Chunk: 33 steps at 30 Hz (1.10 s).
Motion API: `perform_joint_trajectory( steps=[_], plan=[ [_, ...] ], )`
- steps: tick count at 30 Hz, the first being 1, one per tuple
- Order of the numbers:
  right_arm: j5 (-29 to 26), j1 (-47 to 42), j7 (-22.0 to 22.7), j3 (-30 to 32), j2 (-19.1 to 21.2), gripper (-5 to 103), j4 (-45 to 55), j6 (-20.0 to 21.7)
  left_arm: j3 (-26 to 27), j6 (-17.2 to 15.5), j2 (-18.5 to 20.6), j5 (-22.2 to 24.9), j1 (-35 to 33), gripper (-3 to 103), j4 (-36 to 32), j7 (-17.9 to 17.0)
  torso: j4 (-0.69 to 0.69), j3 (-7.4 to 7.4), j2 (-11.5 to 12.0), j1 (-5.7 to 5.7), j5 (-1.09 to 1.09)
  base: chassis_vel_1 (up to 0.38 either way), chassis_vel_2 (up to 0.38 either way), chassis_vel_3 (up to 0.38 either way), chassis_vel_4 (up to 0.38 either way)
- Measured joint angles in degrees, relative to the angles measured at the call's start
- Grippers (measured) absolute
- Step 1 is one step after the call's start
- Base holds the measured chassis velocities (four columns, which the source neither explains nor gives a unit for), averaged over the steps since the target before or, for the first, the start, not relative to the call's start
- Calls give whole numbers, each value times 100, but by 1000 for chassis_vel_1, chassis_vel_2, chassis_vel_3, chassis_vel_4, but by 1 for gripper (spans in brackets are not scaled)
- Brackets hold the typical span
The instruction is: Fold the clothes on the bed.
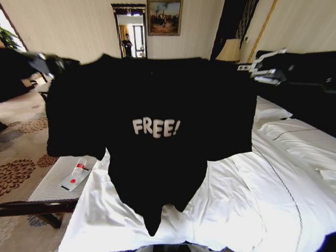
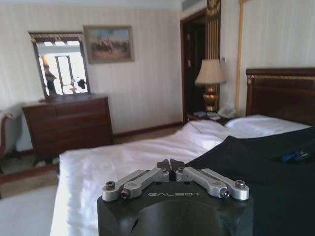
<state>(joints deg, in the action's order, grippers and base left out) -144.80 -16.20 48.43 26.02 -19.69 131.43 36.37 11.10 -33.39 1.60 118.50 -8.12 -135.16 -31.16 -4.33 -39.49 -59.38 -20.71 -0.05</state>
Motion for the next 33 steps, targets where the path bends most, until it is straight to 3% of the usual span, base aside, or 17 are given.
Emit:
perform_joint_trajectory(
  steps=[3,5,7,9,12,13,16,19,22,24,26,27,29,32,33],
  plan=[
    [1010,-984,-60,-275,-753,0,-163,41,-824,93,-608,-994,-235,0,38,-124,1,-3,3,-3,4,0,0,0,0],
    [1114,-1058,-76,-314,-843,0,-206,51,-943,97,-684,-1126,-239,0,63,-148,0,-3,4,-3,4,0,0,0,0],
    [1648,-1324,-235,-562,-1347,0,-612,149,-1648,127,-1332,-1851,-239,0,378,-369,0,-4,4,-4,4,0,0,0,0],
    [1789,-1354,-303,-635,-1477,0,-764,191,-1839,138,-1530,-2016,-224,0,503,-440,1,-3,4,-4,4,0,0,0,0],
    [2362,-1435,-667,-942,-1844,0,-1439,379,-2747,211,-2507,-2694,-116,0,1288,-658,-2,-2,3,-2,-1,0,0,0,0],
    [2362,-1435,-667,-942,-1844,0,-1439,379,-2747,211,-2507,-2694,-116,0,1288,-658,-2,-2,3,-2,-1,0,0,0,0],
    [2875,-1434,-1049,-1223,-2181,0,-2210,538,-3334,265,-3187,-3160,-106,0,2043,-618,-2,-3,3,-3,2,0,0,0,0],
    [3092,-1390,-1228,-1350,-2356,0,-2603,570,-3520,306,-3501,-3411,-109,0,2422,-509,1,-2,4,-4,4,0,0,0,0],
    [3744,-1216,-1726,-1728,-2734,0,-3604,572,-3794,366,-4228,-3739,-48,0,3348,-391,1,-1,2,-2,3,0,0,0,0],
    [3744,-1216,-1726,-1728,-2734,0,-3604,572,-3794,366,-4228,-3739,-48,0,3348,-391,1,-1,2,-2,3,0,0,0,0],
    [4192,-1065,-1999,-1947,-3054,0,-4324,575,-3929,405,-4813,-4080,-40,0,4104,-205,2,-1,2,-2,5,0,0,0,0],
    [4192,-1065,-1999,-1947,-3054,0,-4324,575,-3929,405,-4813,-4080,-40,0,4104,-205,2,-1,2,-2,5,0,0,0,0],
    [4493,-912,-2123,-2030,-3316,0,-4819,576,-3986,442,-5333,-4349,-68,0,4676,-14,1,-2,2,-2,2,0,0,0,0],
    [4804,-727,-2321,-2054,-3538,0,-5280,576,-4014,464,-5802,-4617,-70,0,5238,163,-1,-2,2,-3,4,0,0,0,0],
    [4804,-727,-2321,-2054,-3538,0,-5280,576,-4014,464,-5802,-4617,-70,0,5238,163,-1,-2,2,-3,4,0,0,0,0]
  ],
)
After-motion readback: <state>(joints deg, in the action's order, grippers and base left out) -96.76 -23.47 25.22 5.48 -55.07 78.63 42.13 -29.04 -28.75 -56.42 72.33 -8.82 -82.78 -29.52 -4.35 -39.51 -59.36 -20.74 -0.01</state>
